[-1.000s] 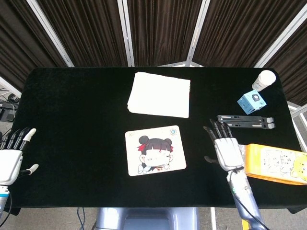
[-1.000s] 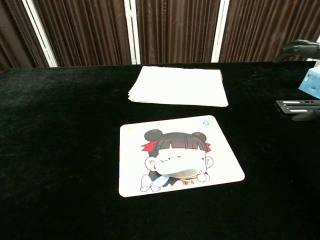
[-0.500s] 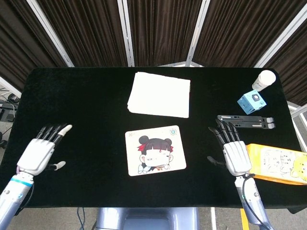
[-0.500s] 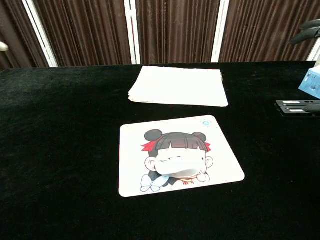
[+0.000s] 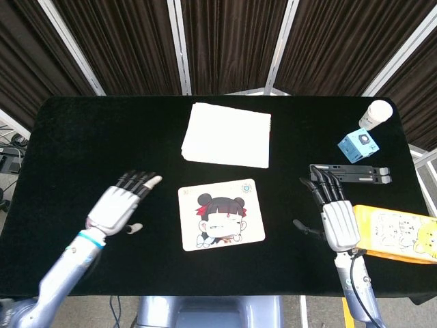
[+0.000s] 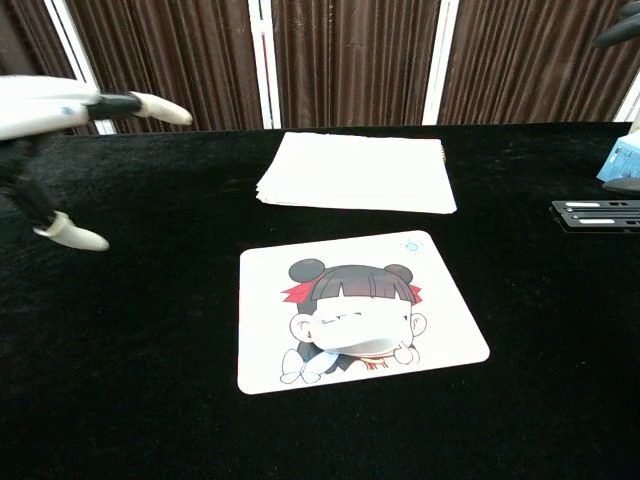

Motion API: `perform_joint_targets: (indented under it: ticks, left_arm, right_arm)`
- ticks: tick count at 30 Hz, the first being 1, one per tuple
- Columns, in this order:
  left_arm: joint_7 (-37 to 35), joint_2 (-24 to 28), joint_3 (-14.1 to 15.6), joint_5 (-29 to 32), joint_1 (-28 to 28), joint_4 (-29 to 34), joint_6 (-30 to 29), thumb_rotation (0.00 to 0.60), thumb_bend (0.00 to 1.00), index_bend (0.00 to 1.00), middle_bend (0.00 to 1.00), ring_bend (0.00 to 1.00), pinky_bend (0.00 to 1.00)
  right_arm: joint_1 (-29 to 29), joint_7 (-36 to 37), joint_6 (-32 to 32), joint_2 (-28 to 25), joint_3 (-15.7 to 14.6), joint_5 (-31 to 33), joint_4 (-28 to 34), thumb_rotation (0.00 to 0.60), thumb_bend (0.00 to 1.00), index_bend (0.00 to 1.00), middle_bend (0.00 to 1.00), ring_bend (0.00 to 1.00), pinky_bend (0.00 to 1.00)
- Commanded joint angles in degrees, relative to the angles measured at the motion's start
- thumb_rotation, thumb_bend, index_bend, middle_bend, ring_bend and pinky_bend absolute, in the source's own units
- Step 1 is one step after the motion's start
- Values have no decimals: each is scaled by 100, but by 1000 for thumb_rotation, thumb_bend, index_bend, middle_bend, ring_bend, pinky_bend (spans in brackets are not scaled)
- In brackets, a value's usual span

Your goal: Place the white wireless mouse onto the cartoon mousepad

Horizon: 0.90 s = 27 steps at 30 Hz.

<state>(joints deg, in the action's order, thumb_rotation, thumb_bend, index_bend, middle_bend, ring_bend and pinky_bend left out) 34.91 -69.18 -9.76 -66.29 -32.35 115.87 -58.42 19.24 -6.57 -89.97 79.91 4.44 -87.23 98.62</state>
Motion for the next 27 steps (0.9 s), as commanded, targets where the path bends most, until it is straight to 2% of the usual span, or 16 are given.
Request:
perform_joint_targets:
  ticks: [1, 6, 13, 19, 27]
  left_arm:
    - [701, -491, -60, 661, -446, 29, 78, 600, 2, 0, 0, 0, 0]
    - [1506, -1220, -47, 1366, -951, -220, -99, 600, 2, 0, 0, 0, 0]
    - [1961, -2014, -79, 2047, -1385, -498, -440, 600, 2, 0, 0, 0, 0]
    - [2293, -2621, -126, 2325, -1683, -842, -705, 600, 2, 0, 0, 0, 0]
    - [2647, -3705, -276, 2745, -2129, -1513, -1071, 600, 1, 0, 0, 0, 0]
  right_arm:
    - [-36, -9, -124, 70, 70, -115, -87, 600, 140, 140, 0, 0, 0]
    - [-77, 28, -159, 184, 102, -234, -263, 600, 140, 140, 0, 0, 0]
    - [-110, 83, -154, 185, 164, -333, -331, 600, 140, 140, 0, 0, 0]
    - [-127, 115, -143, 180, 210, -354, -350, 600, 140, 140, 0, 0, 0]
    - [-158, 205, -84, 138, 259, -373, -324, 600, 140, 140, 0, 0, 0]
